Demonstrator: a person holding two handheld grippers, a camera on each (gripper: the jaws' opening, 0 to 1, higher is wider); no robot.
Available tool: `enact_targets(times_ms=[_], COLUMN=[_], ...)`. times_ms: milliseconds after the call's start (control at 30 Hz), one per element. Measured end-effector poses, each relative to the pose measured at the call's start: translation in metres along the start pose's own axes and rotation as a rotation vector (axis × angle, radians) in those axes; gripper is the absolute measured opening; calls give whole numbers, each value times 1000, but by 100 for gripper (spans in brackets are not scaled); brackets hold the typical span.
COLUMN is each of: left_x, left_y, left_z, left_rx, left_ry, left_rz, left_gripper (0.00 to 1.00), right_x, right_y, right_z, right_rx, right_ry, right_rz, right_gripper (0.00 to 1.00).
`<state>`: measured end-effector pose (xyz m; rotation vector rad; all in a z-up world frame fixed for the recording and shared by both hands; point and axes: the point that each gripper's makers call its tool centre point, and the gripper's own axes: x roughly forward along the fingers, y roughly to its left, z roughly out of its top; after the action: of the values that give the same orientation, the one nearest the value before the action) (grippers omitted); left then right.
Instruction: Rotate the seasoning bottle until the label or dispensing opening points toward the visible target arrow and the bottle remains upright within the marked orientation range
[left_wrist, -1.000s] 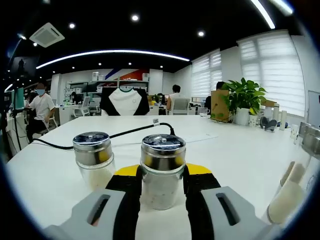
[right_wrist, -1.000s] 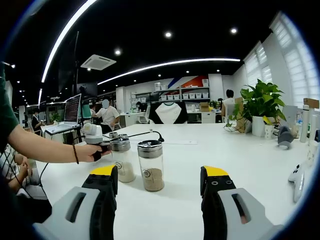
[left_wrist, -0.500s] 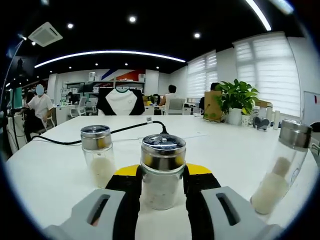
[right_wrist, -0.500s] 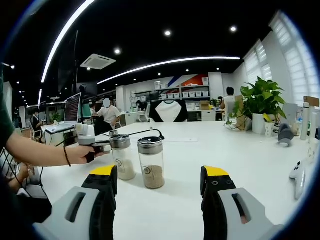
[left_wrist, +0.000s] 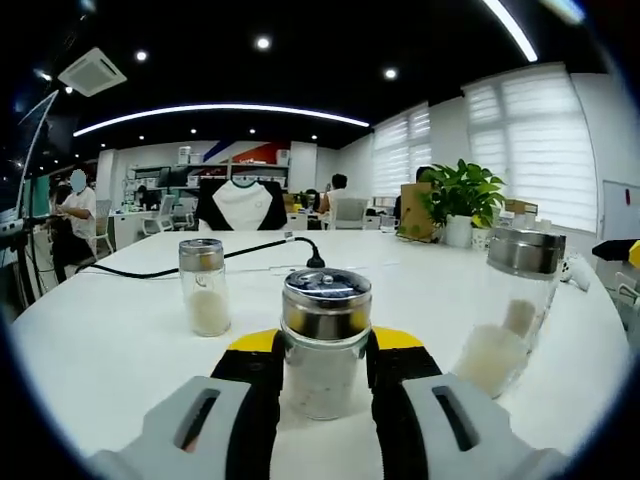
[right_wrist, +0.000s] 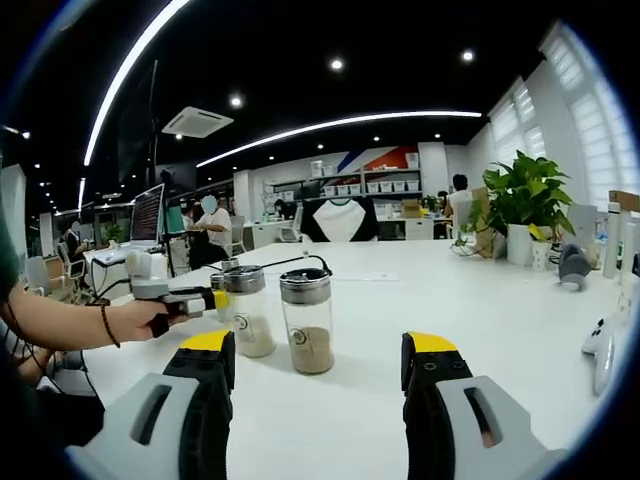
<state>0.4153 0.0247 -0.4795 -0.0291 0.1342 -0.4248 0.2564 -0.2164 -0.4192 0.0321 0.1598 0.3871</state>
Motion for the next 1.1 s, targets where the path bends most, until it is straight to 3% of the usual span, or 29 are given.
enact_targets(times_ms=[400, 633, 1033, 1100], left_x=[-37, -43, -42, -43], left_y=[-17, -27, -27, -26], left_z=[-5, -7, -7, -7], left_rx=[9, 17, 7, 6], left_ry=[-13, -9, -16, -12], left_rz=[11, 10, -1, -9], left_gripper=[34, 34, 35, 40], right_x=[0, 1, 1, 1], right_y=[5, 9, 13, 12], right_z=[-5, -7, -10, -11], right_rx=[4, 5, 12, 12], right_ry=[5, 5, 11, 14], right_rz=[7, 10, 21, 20], right_gripper=[68, 68, 68, 69])
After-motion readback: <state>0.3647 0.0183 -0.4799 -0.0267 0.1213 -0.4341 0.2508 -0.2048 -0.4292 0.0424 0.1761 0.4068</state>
